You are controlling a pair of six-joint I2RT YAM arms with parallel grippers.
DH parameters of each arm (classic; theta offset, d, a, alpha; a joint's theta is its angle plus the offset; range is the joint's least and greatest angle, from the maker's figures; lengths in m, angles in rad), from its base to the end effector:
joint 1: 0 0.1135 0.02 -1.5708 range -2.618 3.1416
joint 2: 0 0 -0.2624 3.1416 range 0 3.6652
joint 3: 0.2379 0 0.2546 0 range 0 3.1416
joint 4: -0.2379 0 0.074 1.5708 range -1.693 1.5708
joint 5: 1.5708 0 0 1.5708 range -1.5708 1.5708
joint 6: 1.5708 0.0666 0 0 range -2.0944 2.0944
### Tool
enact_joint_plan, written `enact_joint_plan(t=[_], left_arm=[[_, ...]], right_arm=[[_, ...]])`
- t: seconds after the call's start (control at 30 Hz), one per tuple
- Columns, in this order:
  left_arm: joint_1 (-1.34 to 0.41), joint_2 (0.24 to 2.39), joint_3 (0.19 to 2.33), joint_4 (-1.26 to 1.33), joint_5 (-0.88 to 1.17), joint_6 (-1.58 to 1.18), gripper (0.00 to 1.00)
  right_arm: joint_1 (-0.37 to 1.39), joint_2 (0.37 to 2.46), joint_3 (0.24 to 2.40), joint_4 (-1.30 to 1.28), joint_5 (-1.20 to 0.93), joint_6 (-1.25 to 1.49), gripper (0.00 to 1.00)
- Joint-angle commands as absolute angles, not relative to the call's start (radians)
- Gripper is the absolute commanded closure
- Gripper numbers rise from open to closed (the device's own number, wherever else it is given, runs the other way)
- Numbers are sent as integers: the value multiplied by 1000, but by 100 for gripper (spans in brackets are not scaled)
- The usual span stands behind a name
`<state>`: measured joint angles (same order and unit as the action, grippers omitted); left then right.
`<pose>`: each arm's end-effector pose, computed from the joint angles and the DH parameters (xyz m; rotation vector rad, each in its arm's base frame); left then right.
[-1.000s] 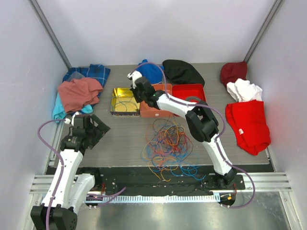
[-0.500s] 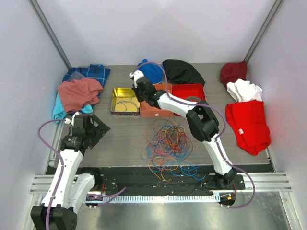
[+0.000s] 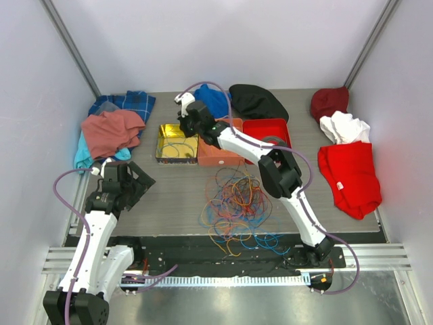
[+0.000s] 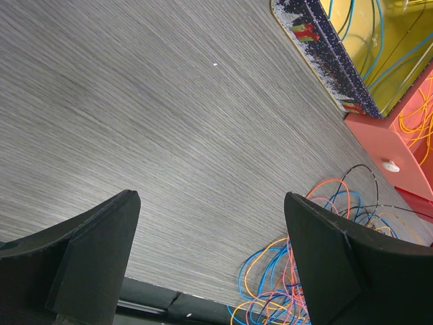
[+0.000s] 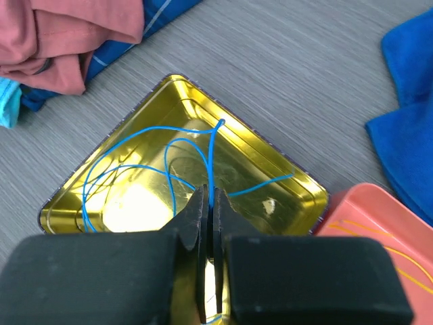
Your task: Untangle the cables
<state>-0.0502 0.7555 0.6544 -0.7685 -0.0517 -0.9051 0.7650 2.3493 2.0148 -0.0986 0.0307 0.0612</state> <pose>0.1718 -0.0052 0.2208 -1.0462 2.2403 -0.3589 0.4236 0.4038 0.2168 -0.6839 1.9206 0.4946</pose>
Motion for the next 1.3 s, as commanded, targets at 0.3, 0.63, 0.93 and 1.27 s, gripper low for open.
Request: enact_joint_plan(t=[0.3, 0.63, 0.93, 1.27], left_arm=[[-51, 762, 660, -747, -58, -891, 7], [-52, 755, 658, -744, -54, -891, 7], [-52, 736, 655, -742, -52, -896, 7], [-52, 723, 655, -744, -55, -897, 7]], right_arm=[[784, 2404, 2056, -110, -45, 94, 98], [811, 2332, 1985, -169, 92, 61, 40], [847, 2275, 1973, -216, 245, -17, 35], [865, 2240, 2022, -228, 273, -47, 32]])
